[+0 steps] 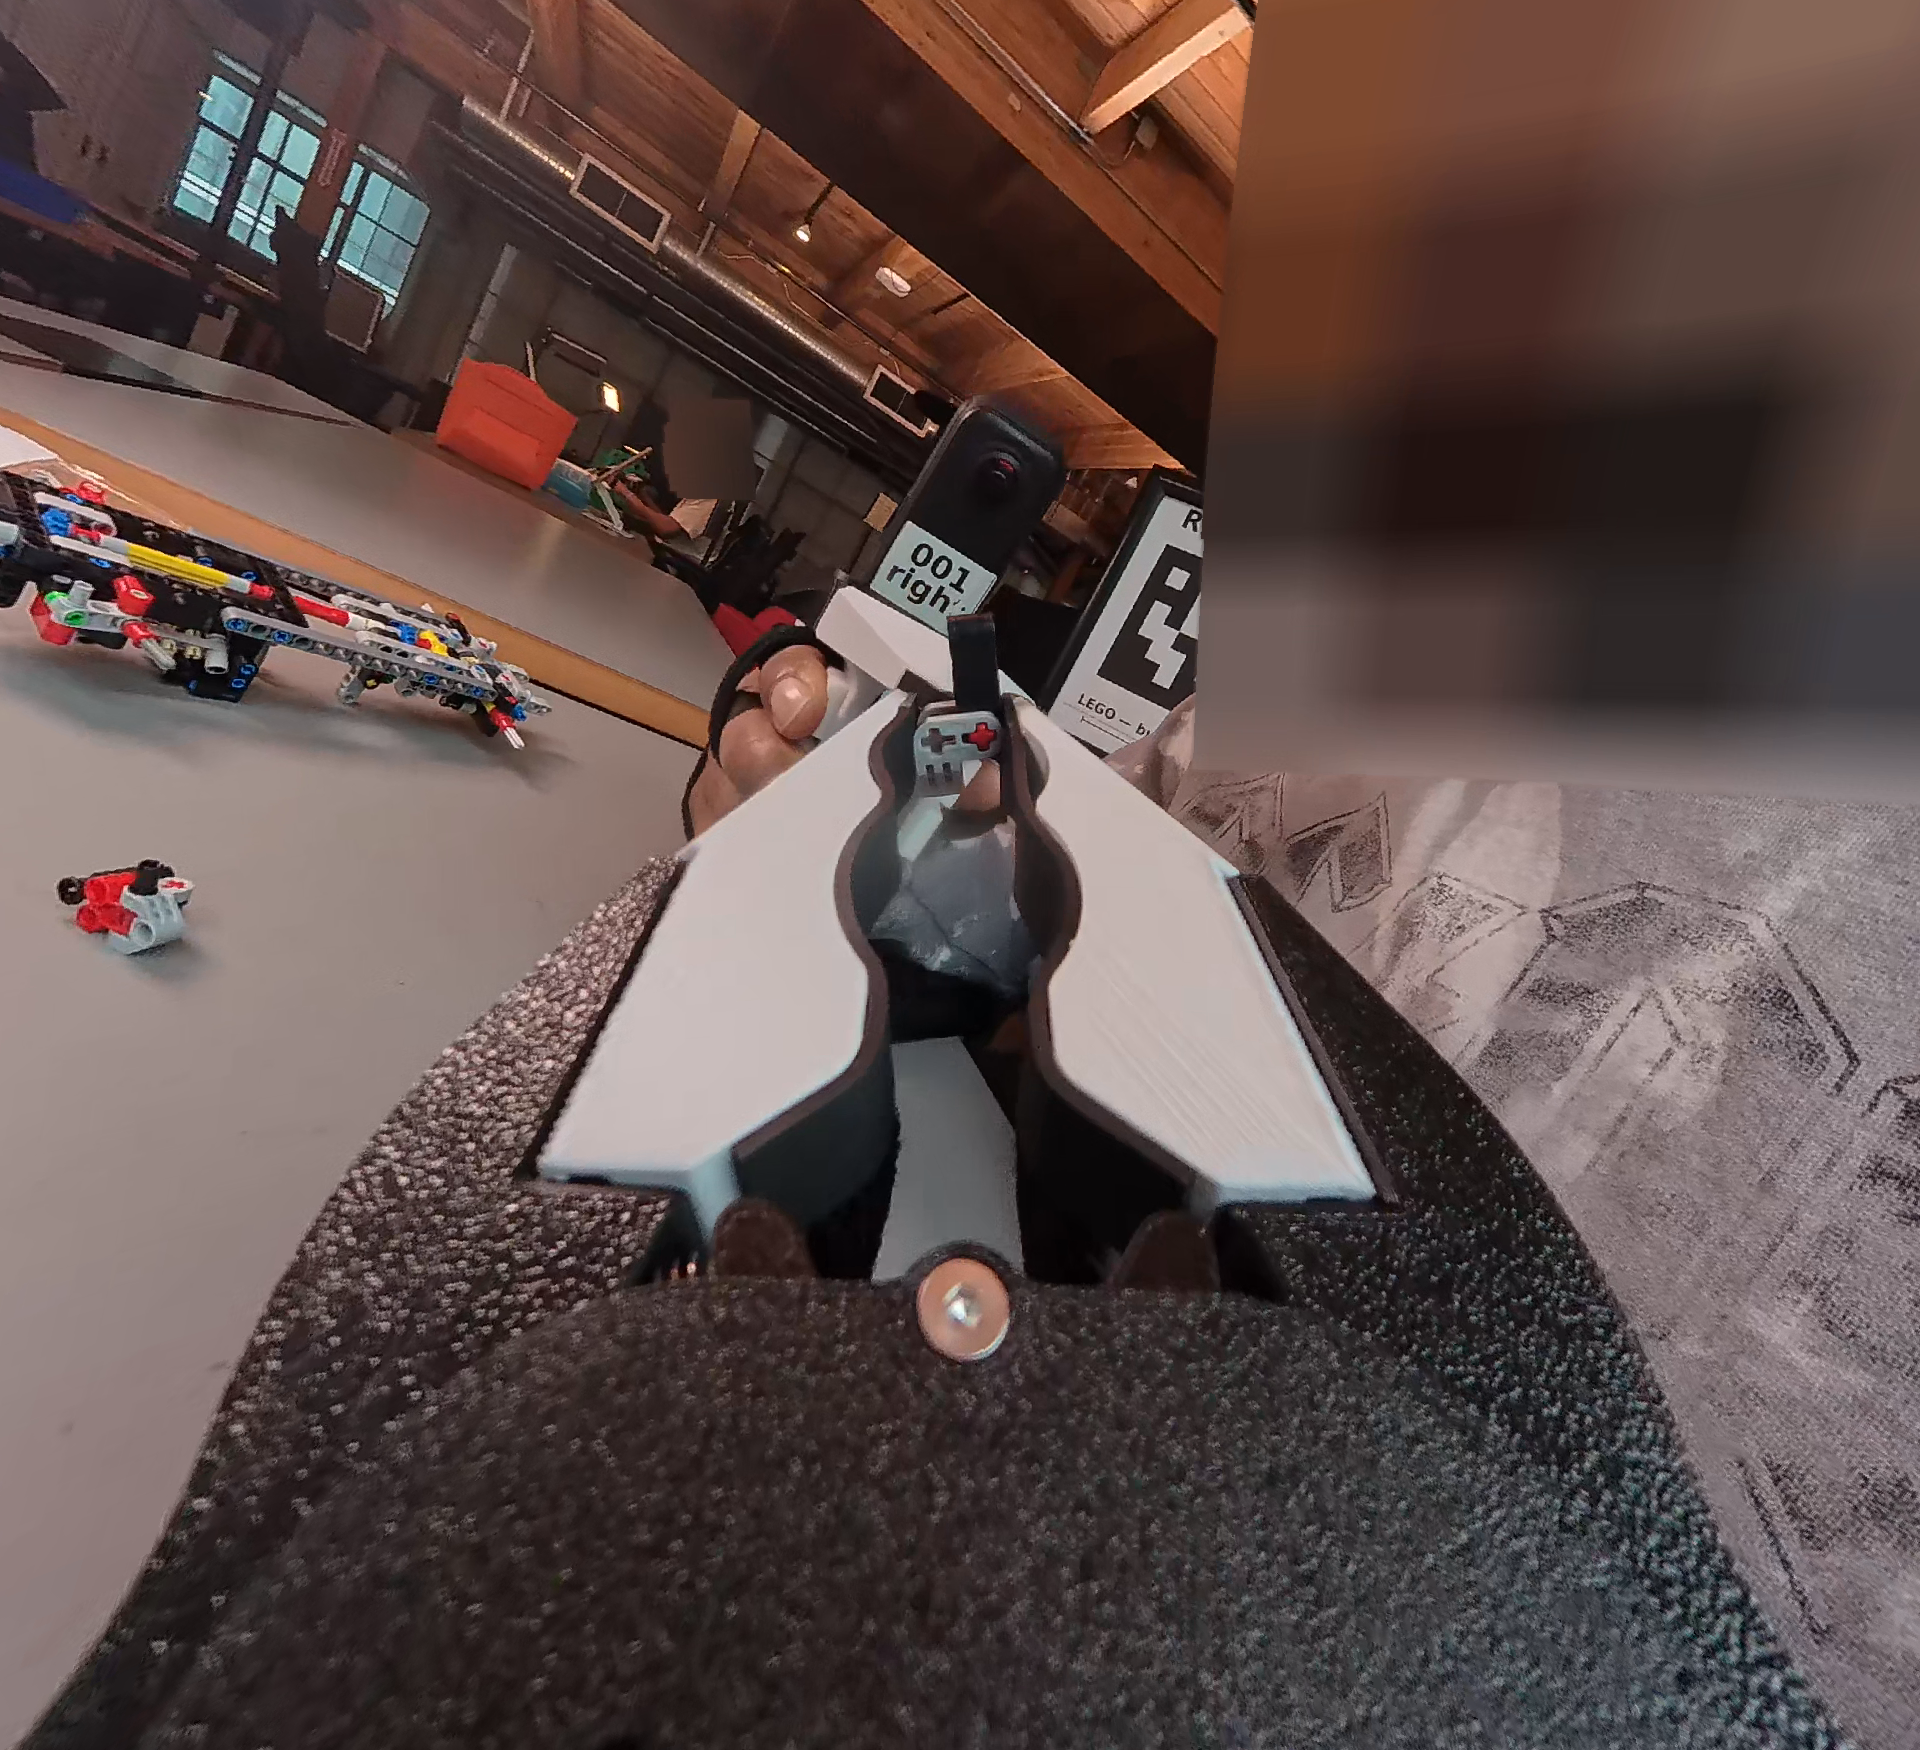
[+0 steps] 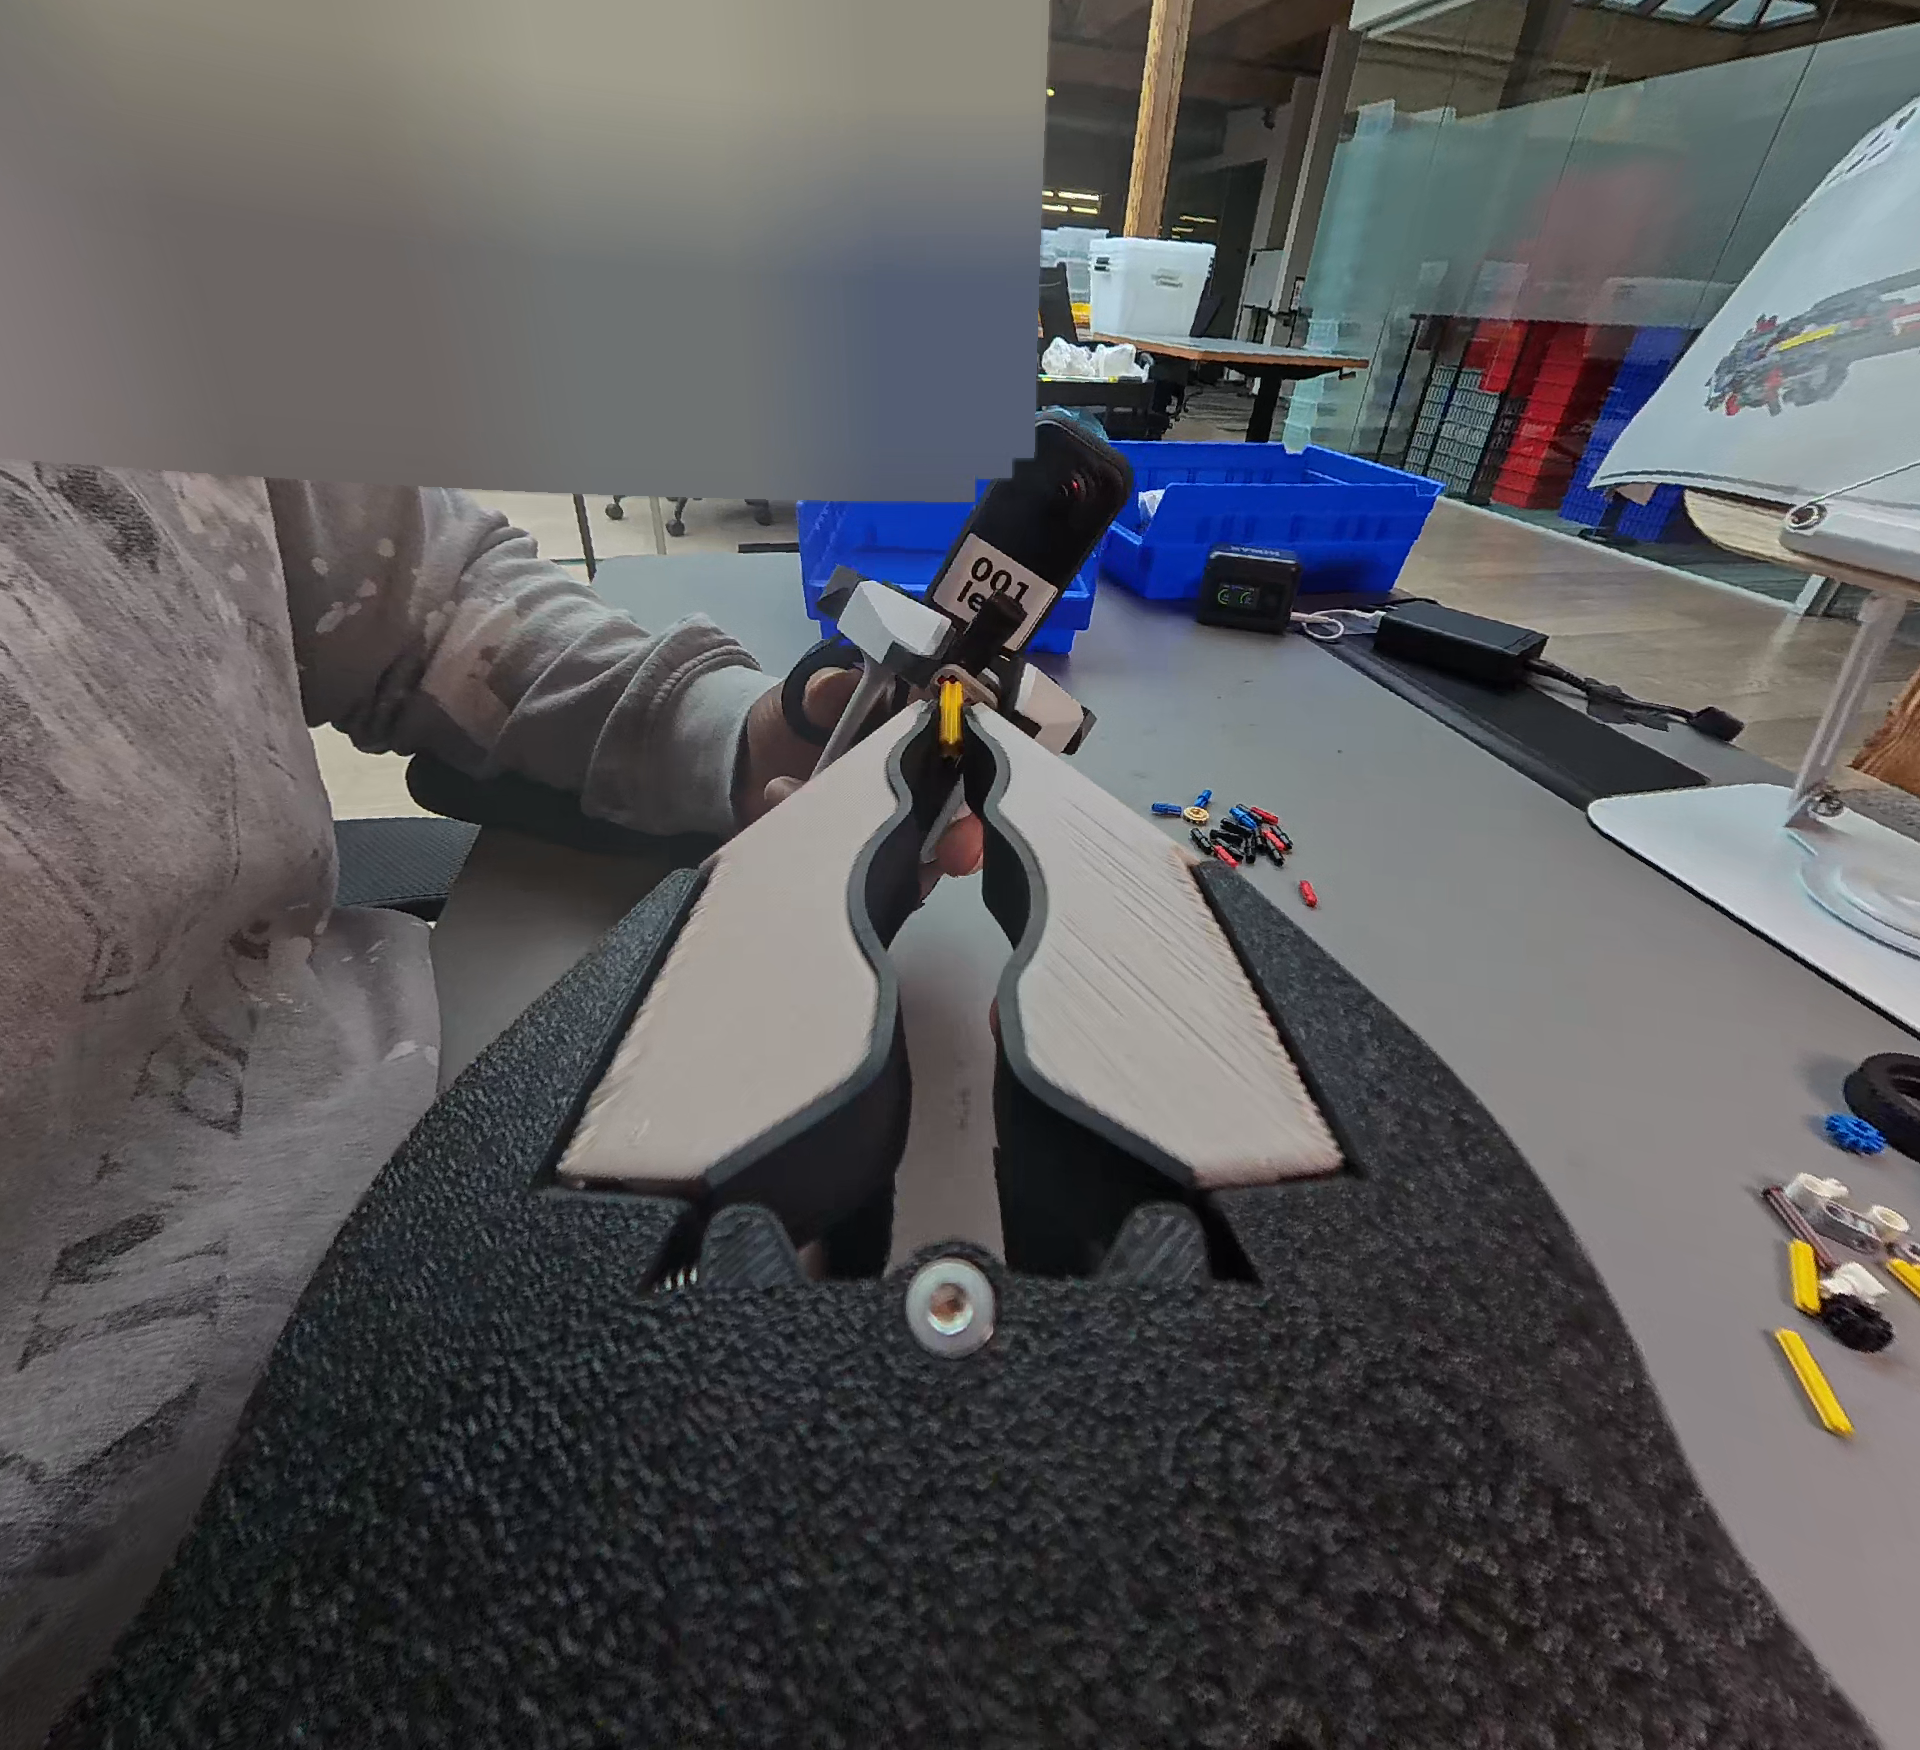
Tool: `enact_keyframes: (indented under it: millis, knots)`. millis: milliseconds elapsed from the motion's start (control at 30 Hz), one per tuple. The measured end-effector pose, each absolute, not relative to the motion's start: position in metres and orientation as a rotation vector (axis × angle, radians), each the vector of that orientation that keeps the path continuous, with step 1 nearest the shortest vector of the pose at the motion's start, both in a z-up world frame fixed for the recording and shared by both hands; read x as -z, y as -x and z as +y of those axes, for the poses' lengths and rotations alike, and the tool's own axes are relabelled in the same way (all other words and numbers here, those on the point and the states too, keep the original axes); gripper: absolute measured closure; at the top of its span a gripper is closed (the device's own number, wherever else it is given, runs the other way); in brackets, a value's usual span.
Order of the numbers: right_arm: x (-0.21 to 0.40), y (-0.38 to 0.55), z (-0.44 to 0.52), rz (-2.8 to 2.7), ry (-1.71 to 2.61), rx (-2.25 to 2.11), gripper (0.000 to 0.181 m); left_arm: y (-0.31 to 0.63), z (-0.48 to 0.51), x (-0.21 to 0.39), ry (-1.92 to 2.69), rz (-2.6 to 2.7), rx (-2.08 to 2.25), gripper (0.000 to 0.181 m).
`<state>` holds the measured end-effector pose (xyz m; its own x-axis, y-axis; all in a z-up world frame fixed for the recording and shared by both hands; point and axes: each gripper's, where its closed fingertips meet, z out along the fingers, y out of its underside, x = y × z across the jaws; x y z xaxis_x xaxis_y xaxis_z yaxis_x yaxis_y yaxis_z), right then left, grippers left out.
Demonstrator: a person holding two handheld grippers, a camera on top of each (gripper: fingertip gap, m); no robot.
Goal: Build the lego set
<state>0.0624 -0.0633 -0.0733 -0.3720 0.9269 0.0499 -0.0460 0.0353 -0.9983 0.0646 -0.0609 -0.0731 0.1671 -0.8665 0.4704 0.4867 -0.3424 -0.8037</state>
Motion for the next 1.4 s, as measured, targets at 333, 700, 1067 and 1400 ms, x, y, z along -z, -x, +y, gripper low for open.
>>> enact_keyframes:
  millis: [333,700,1067,1400]
  knots:
    - [0.083,-0.062,-0.061,-1.539,0.861,-1.232,0.179,-0.065,-0.057,0.084,1.361,0.422,1.45,0.167]
    - [0.092,-0.057,-0.054,-1.508,0.84,-1.158,0.18,-0.061,-0.05,0.095,1.468,0.321,1.465,0.168]
    - [0.097,-0.056,-0.058,-1.534,0.777,-1.073,0.18,-0.061,-0.054,0.099,1.49,0.327,1.493,0.167]
    - [0.097,-0.053,-0.06,-1.536,0.753,-1.043,0.18,-0.065,-0.055,0.1,1.499,0.354,1.501,0.167]
